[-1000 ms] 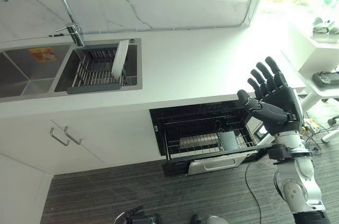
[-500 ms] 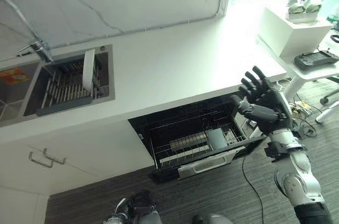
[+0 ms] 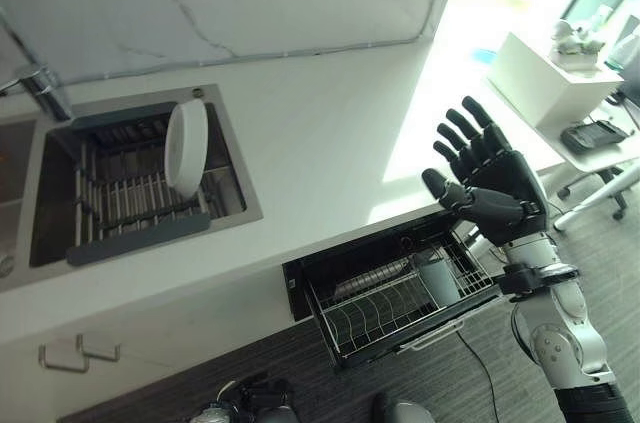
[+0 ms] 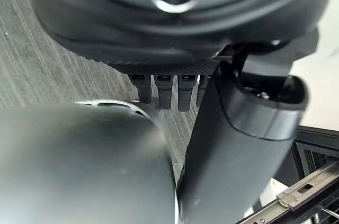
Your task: Place the dishes in the dishwasher.
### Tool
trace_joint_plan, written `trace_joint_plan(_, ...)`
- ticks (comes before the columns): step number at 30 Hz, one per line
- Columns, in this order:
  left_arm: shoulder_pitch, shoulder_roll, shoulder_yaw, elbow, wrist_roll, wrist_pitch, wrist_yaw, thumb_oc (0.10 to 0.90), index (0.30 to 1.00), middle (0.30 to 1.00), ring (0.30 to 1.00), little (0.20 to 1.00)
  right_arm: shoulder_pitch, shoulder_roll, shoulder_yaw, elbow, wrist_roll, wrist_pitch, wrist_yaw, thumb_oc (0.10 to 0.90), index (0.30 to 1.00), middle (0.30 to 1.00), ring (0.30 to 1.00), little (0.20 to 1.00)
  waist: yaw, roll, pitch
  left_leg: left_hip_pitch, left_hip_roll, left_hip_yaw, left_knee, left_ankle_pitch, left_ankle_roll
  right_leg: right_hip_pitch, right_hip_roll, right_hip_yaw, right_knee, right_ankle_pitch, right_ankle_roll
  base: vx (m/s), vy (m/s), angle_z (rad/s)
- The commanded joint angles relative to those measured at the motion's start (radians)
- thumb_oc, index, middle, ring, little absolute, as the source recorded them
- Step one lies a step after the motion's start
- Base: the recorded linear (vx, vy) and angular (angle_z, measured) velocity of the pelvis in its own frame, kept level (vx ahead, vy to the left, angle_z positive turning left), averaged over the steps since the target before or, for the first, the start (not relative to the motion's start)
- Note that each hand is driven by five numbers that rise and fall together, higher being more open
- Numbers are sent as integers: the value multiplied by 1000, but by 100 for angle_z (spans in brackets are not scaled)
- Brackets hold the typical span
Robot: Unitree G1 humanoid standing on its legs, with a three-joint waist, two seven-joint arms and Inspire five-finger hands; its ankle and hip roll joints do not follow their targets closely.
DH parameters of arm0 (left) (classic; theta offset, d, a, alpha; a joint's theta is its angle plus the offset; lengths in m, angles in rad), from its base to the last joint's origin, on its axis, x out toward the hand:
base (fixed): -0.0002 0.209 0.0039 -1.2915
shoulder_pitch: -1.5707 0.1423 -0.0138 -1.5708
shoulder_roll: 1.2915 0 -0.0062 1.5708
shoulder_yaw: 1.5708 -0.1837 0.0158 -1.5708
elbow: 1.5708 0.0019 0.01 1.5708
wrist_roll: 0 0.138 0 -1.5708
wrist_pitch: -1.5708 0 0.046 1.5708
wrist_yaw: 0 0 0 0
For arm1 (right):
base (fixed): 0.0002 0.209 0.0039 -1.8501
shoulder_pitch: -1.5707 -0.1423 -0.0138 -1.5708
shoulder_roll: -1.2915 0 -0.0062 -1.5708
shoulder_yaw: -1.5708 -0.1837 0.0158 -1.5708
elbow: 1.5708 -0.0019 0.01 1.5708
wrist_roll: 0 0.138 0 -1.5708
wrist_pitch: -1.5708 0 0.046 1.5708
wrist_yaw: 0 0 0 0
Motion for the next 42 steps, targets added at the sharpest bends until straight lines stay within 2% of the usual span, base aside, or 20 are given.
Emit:
trace_joint_plan(1, 74, -52, -33, 2, 62, -16, -35, 800, 900, 900, 900, 900, -96, -30, -112, -36, 44, -125, -26, 800, 900, 900, 900, 900, 9, 28, -56, 3, 80, 27, 82, -132, -33, -10, 5, -19, -4, 19, 43, 69, 20, 56)
trace_joint_plan(7, 117, -54, -33, -25, 53, -11, -61, 800, 900, 900, 900, 900, -103, -5, -76, -55, -6, -87, 0, 800, 900, 900, 900, 900, 36, 56, -73, 7, 72, 27, 82, -133, -40, 4, -13, -42, -4, -2, 42, 52, 27, 20)
trace_joint_plan(12, 144, -69, -52, -8, 93, -49, -60, 800, 900, 900, 900, 900, -118, -24, -34, -73, -38, -11, 103, 800, 900, 900, 900, 900, 54, 62, -87, 6, 60, 14, 82, -134, -42, 13, -24, -64, -4, -7, 43, 25, 9, 7)
trace_joint_plan(16, 140, -66, -60, -15, 85, -67, -53, 800, 900, 900, 900, 900, -162, -8, 26, -77, -44, 34, 105, 800, 900, 900, 900, 900, 71, 66, -93, 7, 49, 4, 82, -136, -43, 22, -32, -80, -4, -10, 44, -4, 17, 23)
trace_joint_plan(20, 130, -56, -82, -32, 118, -86, -69, 800, 900, 900, 900, 900, -241, 17, 98, -34, -62, 71, 65, 800, 900, 900, 900, 900, 99, 71, -99, 10, 32, -12, 82, -141, -40, 33, -46, -96, -4, -8, 49, 18, 40, 18)
trace_joint_plan(25, 125, -50, -145, -59, 140, -91, -70, 800, 900, 900, 900, 900, -363, 78, 190, 77, -68, 92, -47, 800, 900, 900, 900, 900, 148, 71, -108, 12, 14, -35, 82, -143, -36, 48, -67, -124, -4, -2, 55, 17, 71, 21)
trace_joint_plan(33, 119, -48, -207, -61, 185, -110, -45, 800, 900, 900, 900, 900, -512, 133, 232, 263, -61, 103, -182, 800, 900, 900, 900, 900, 204, 53, -103, 22, 11, -55, 82, -147, -36, 75, -72, -157, -4, -9, 53, 21, 35, 8)
trace_joint_plan(37, 115, -34, -244, -86, 226, -117, -36, 800, 900, 900, 900, 900, -595, 147, 249, 365, -39, 128, -206, 800, 900, 900, 900, 900, 235, 44, -97, 23, 6, -73, 82, -146, -37, 88, -75, -178, -4, -8, 54, 19, 35, 10)
trace_joint_plan(42, 115, -28, -280, -93, 245, -129, -36, 800, 900, 900, 900, 900, -666, 138, 254, 465, -39, 123, -227, 800, 900, 900, 900, 900, 261, 38, -94, 21, 9, -79, 82, -143, -39, 97, -83, -205, -4, -6, 56, -3, 38, 7)
